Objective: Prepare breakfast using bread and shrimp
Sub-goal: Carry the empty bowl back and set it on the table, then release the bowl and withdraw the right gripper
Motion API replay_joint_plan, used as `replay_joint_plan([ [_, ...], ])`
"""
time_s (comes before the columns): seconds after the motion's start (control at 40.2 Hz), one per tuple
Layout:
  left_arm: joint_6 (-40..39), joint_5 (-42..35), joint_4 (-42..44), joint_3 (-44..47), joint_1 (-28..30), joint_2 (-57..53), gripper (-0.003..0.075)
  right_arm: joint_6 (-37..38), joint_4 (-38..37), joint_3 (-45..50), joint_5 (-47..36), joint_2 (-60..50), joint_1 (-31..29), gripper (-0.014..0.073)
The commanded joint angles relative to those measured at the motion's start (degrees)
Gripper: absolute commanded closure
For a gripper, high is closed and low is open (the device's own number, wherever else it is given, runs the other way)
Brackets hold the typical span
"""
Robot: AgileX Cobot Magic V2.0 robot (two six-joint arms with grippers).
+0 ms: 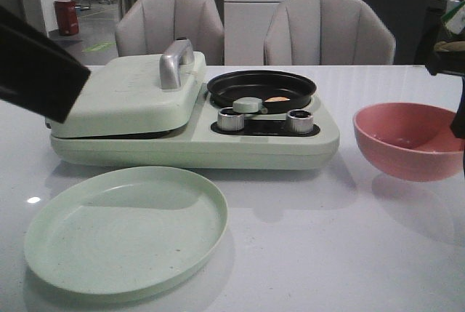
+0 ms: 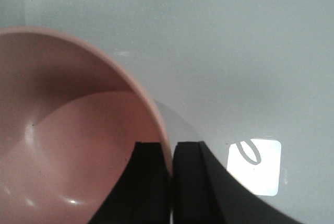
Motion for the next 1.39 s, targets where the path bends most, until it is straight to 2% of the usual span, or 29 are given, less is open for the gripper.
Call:
replay_joint_plan([
  [0.0,0.0,-2.9,-1.8,-1.8,-0.4,-0.7,0.0622,-0.7,-0.5,-1.3,-1.2,-1.4,-0.4,0.0559],
  [0.224,0.0,-2.9,-1.8,-1.8,-0.4,-0.7,0.0622,-0.7,-4.7,-1.4,1.2,-1.2,-0.4,0.0538],
  [0.299,0.0,-2.9,-1.8,-1.8,-0.4,-0.7,0.0622,-0.7,-6.0,-1.4,1.9,-1.2,-0.4,0.047],
  [0.473,0.0,-2.9,-1.8,-1.8,-0.4,-0.7,0.0622,-0.7,-6.4,-1.5,1.9,-2.4,-0.4,0.0236],
  [0.573,0.0,-2.9,-1.8,-1.8,-0.4,-0.7,0.0622,-0.7,-6.3,-1.5,1.9,-5.0,-0.1,0.0165],
  [0.697,0.0,-3.0,-1.8,-1.8,-0.4,-0.7,0.0622,-0.7,-6.2,-1.5,3.1,-10.6,1.0,0.0162],
  [0.846,0.0,-3.3,-1.8,-1.8,-0.4,-0.7,0.0622,-0.8,-6.3,-0.8,5.1,-17.7,6.5,0.0162],
  [1.17,0.0,-3.3,-1.8,-1.8,-0.4,-0.7,0.0622,1.3,-6.2,7.2,7.6,-36.3,25.6,0.0162],
  [1.369,0.0,-3.3,-1.8,-1.8,-0.4,-0.7,0.0622,3.3,-6.3,12.7,10.1,-50.5,26.7,0.0162],
])
